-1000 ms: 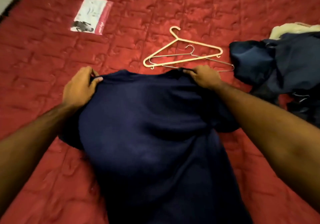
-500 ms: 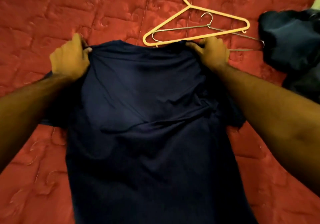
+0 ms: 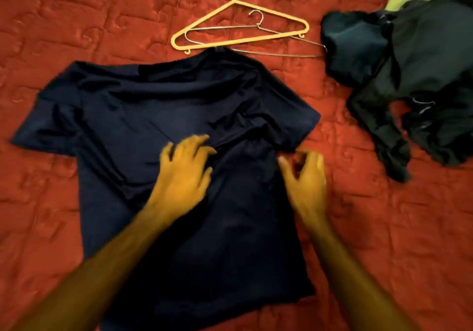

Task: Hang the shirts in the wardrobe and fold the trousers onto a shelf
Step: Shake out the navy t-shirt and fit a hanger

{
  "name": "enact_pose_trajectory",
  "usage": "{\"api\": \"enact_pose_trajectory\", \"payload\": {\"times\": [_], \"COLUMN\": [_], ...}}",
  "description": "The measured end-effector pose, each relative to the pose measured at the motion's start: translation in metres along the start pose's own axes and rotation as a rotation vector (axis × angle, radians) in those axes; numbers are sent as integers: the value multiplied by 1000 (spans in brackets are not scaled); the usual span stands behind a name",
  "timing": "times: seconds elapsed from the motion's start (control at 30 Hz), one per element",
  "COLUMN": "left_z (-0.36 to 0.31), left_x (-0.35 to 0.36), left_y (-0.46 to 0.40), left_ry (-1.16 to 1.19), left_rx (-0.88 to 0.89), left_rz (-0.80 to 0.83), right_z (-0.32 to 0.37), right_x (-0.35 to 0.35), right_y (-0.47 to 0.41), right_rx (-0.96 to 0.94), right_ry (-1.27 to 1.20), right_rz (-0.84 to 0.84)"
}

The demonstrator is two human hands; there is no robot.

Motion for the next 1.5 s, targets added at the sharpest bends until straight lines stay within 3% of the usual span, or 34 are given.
{"api": "enact_pose_trajectory", "payload": {"times": [0.07, 0.17, 0.37, 0.5, 0.6, 0.77, 0.87, 1.03, 1.17, 1.3, 1.5], "left_z": [-56, -114, -141, -124, -106, -59, -49, -80, -74, -58, -36], "left_x": [26, 64, 87, 80, 58, 31, 28, 42, 55, 42, 15], "left_y": [28, 87, 205, 262, 278, 272, 262, 276, 294, 235, 79], "left_ry": [12, -20, -128, -238, -333, -541, -549, -430, -236, -123, 156], "left_rx": [50, 106, 11, -109, -230, -401, -275, 54, -116, -163, -140], "left_rz": [69, 191, 342, 373, 276, 336, 411, 629, 899, 721, 258], "right_z": [-30, -28, -30, -54, -51, -74, -96, -121, -120, -78, -9], "right_x": [-3, -5, -28, -25, -22, -18, -33, -59, -68, -56, -19], "right_y": [64, 120, 128, 151, 176, 170, 177, 191, 195, 154, 29], "right_rx": [65, -123, -242, -224, -386, -295, -290, -392, -494, -484, -343], "right_ry": [94, 285, 492, 390, 341, 104, 80, 310, 479, 456, -35], "right_rz": [114, 213, 210, 460, 562, 801, 899, 934, 900, 708, 392]}}
Point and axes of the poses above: each hand's wrist, its own y-axis away from the middle knuckle, its own x-axis out of the palm, z = x × y, the point moved 9 cm from there along -y, towards the middle knuckle
